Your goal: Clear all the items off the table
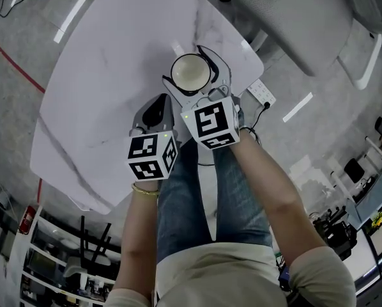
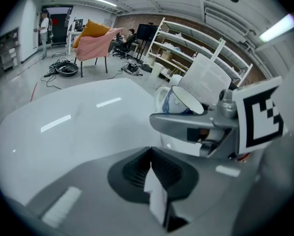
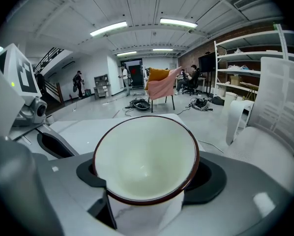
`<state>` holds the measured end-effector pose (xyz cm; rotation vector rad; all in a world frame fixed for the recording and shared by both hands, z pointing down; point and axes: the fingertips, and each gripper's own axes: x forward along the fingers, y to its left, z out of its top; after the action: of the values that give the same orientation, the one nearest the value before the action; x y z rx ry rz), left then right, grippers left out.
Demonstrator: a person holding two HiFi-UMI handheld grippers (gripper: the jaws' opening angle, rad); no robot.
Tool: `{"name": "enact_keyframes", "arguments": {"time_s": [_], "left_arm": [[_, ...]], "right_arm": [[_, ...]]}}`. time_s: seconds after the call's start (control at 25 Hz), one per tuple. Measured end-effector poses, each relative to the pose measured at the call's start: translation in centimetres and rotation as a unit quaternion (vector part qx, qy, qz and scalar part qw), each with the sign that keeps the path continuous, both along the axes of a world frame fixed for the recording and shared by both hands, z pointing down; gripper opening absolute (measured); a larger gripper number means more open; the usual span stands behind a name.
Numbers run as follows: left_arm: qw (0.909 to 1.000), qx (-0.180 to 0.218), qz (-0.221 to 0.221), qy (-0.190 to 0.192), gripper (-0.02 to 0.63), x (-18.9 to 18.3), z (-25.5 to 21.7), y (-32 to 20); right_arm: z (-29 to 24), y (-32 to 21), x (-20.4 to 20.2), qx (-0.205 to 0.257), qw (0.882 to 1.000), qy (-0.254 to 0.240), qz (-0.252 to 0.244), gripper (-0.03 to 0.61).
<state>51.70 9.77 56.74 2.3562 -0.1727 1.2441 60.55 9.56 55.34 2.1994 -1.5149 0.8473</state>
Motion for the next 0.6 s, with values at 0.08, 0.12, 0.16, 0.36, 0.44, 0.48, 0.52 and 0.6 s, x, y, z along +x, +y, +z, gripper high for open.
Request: {"name": "enact_keyframes", "arguments": {"time_s": [0.08, 0.12, 0.16, 0.36, 0.44, 0.48, 0.52, 0.6], "left_arm": [[1.0000, 0.001, 0.001, 0.001, 0.009, 0.9, -0.2, 0.8], [1.0000, 0.001, 0.001, 0.002, 0.009, 1.3, -0.3, 1.1], [1.0000, 0.001, 0.002, 0.003, 0.009, 1.8, -0.4, 1.5], [1.0000, 0.001, 0.005, 0.007, 0.009, 4.1, -0.9, 2.6], [0.9999, 0.001, 0.007, 0.007, 0.009, 5.1, -1.1, 3.2], [0.9999, 0.001, 0.009, 0.008, 0.009, 5.7, -1.1, 3.5], [0.9999, 0.001, 0.011, 0.009, 0.009, 6.3, -1.2, 3.9], [0.9998, 0.000, 0.016, 0.009, 0.009, 7.5, -1.3, 4.8]], "right_arm": [[-0.3, 0.8, 0.9, 0.002, 1.000, 0.002, 0.003, 0.414], [-0.5, 1.2, 1.4, 0.003, 1.000, 0.004, 0.005, 0.414], [-0.5, 1.6, 1.8, 0.002, 1.000, 0.004, 0.007, 0.414], [-1.2, 3.3, 4.0, -0.001, 1.000, 0.005, 0.021, 0.414], [-1.5, 4.1, 5.0, 0.000, 1.000, 0.005, 0.027, 0.414], [-1.6, 4.5, 5.6, 0.002, 1.000, 0.004, 0.030, 0.414], [-1.8, 5.0, 6.2, 0.003, 0.999, 0.004, 0.035, 0.414], [-2.0, 6.2, 7.4, 0.004, 0.999, 0.005, 0.044, 0.414]]}}
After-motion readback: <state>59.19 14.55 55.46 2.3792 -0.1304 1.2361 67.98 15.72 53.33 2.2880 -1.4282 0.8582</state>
